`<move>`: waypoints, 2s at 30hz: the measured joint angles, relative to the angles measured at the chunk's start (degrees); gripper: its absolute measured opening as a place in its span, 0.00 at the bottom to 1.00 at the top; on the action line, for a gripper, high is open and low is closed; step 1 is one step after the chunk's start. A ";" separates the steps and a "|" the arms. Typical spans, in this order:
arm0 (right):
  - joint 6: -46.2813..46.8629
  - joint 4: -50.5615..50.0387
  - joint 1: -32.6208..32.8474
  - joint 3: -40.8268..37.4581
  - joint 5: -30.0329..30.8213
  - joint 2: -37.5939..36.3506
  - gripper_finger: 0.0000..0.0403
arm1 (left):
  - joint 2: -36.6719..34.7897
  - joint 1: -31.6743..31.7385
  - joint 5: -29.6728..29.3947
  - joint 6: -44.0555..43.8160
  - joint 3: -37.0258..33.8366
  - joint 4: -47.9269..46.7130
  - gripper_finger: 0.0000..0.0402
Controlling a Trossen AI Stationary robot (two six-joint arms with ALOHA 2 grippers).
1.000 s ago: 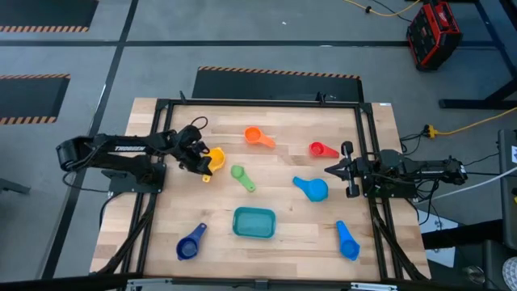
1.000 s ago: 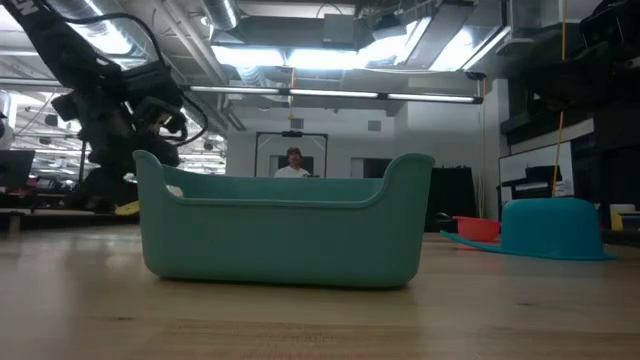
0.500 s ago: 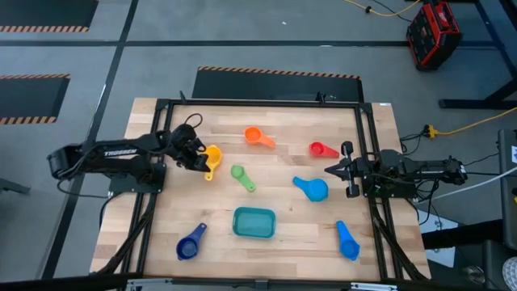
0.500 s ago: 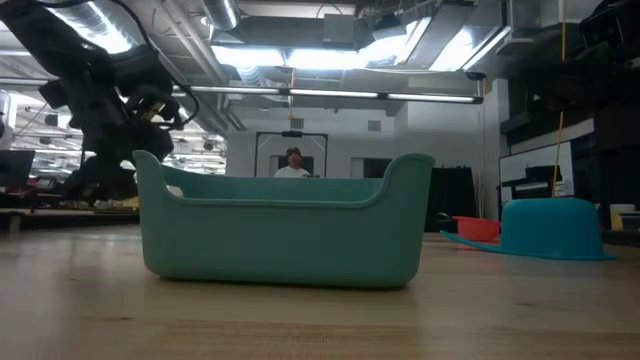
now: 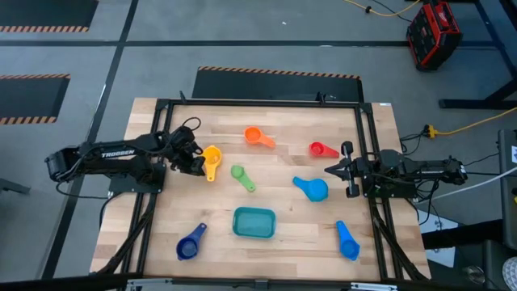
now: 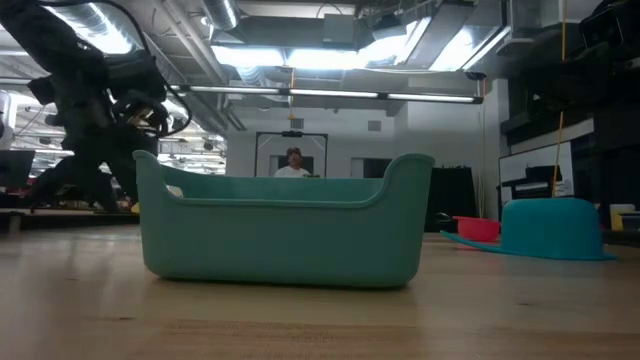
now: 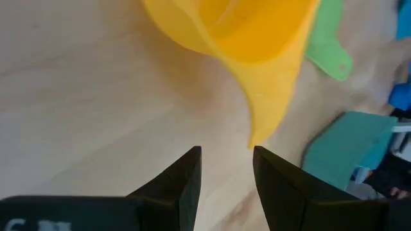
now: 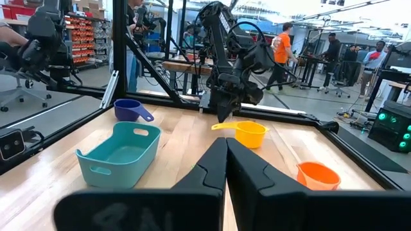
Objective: Nest measuring cups in basket
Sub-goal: Adjust the light blue measuring cup
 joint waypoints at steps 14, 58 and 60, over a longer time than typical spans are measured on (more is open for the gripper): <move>10.54 10.47 0.00 0.00 0.02 0.00 0.04 | -16.85 -6.07 1.73 1.62 0.00 6.32 0.33; 23.99 -11.89 0.00 33.41 8.91 39.37 0.69 | -20.06 -12.90 -15.06 9.30 0.00 15.27 0.33; 24.03 -16.93 0.00 36.79 8.89 42.92 0.69 | -20.06 -12.90 -15.06 9.30 0.00 15.27 0.33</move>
